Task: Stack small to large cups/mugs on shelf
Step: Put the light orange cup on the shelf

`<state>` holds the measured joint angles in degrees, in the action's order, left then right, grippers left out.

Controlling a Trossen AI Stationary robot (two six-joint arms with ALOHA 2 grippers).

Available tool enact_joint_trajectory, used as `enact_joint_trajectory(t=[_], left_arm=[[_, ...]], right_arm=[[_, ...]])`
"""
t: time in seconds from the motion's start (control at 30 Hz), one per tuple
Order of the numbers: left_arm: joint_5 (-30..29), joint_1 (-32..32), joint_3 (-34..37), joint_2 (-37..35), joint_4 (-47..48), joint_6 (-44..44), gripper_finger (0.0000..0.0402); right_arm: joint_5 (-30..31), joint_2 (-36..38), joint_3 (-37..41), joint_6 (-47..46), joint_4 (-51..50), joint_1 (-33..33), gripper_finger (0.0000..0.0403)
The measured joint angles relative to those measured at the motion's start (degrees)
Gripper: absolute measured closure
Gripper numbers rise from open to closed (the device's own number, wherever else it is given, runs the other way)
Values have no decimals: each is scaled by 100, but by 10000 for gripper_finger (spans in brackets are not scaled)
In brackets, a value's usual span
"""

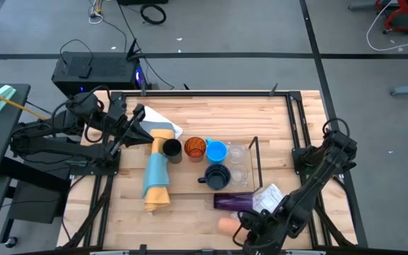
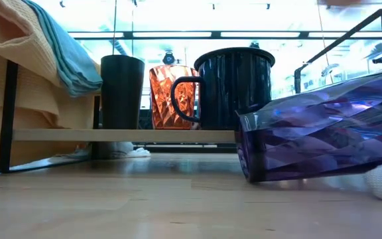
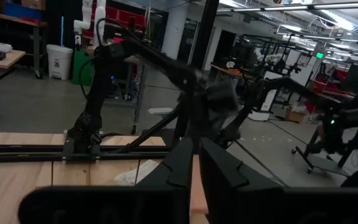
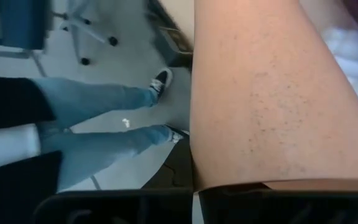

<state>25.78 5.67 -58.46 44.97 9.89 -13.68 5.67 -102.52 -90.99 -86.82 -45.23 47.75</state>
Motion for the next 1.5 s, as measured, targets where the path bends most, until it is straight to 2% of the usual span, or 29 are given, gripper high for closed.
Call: enact_joint_trajectory(t=[0.1,0.27,0.4,0.47,0.57,0.67,0.87,1.03,1.27,1.4,1.5], left_arm=[[-2,0,0,0,2,-2,372],[0,0,0,0,0,-4,372],[0,-2,0,0,2,-6,364],[0,-2,0,0,0,-6,361],[0,-2,0,0,2,-7,361],[0,-2,0,0,4,-17,366],[0,-2,0,0,120,-16,374],[0,-2,0,2,271,-23,369],[0,-2,0,0,341,-70,361],[0,-2,0,0,351,-72,368],[0,0,0,2,372,-72,373]], right_arm=[[242,7,-581,186,-373,0,398],[1100,13,-1526,573,-1180,-130,398],[1820,11,-2178,1357,-1243,-525,398],[1955,15,-2470,1838,-1248,-783,398],[1937,15,-2812,2511,-1258,-1129,398],[1642,20,-3032,3335,-1250,-1393,399],[1433,-27,-3059,5119,-1262,-1810,399],[1390,-152,-3059,6139,-1350,-2031,399],[1310,-206,-3062,6993,-2148,-2308,399],[924,-215,-3323,7004,-3264,-2441,399],[850,-212,-3652,6799,-4139,-2539,399]])
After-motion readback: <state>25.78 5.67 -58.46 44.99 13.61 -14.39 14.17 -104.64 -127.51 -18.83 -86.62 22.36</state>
